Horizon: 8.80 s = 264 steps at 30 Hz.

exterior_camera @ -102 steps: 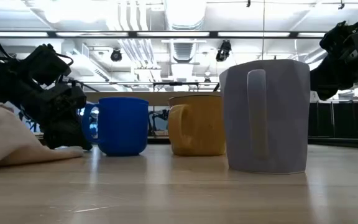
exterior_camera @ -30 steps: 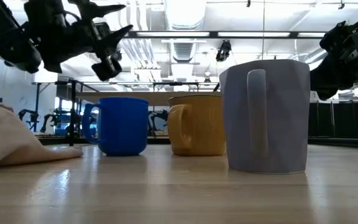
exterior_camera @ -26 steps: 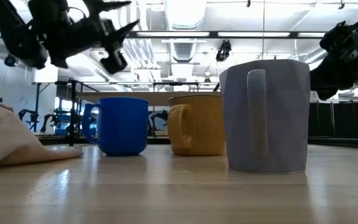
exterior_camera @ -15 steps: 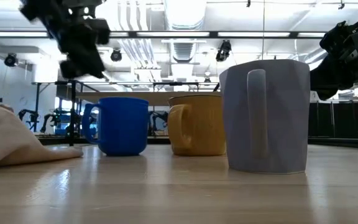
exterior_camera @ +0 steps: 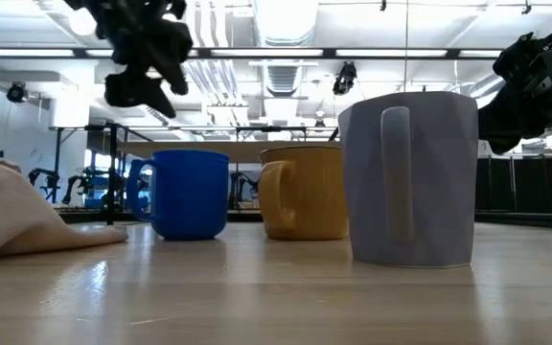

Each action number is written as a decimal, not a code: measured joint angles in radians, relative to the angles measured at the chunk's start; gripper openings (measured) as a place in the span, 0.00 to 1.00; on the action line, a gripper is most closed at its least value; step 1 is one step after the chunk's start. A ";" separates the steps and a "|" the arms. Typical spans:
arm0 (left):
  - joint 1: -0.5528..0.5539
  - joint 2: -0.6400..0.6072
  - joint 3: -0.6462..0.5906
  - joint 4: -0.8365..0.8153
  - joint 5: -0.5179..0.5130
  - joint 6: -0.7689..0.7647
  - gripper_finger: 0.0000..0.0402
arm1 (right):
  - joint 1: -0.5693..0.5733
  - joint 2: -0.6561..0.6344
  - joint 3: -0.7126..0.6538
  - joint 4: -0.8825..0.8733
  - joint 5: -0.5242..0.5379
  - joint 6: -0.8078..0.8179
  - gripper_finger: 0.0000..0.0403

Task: Stack small to large cups/mugs on shelf
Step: Put the blue mug on the shelf, then put the light blue mug on the shelf

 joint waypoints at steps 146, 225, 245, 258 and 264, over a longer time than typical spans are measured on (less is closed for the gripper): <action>0.766 0.368 0.852 -0.797 -0.080 0.402 0.36 | 0.000 0.000 0.000 0.000 0.000 0.000 0.02; -0.015 0.042 0.504 0.214 0.263 0.345 0.36 | -0.011 0.337 0.276 0.981 -0.153 -0.028 0.02; -0.014 -0.271 0.258 0.246 0.159 0.270 0.36 | -0.028 0.975 1.360 -0.488 0.050 0.280 0.02; -0.014 -0.344 0.181 0.250 0.147 0.326 0.36 | -0.032 1.187 1.774 -1.070 -0.003 0.629 0.04; -0.014 -0.341 0.181 0.248 0.159 0.377 0.36 | 0.022 1.277 1.845 -1.357 -0.070 0.971 0.16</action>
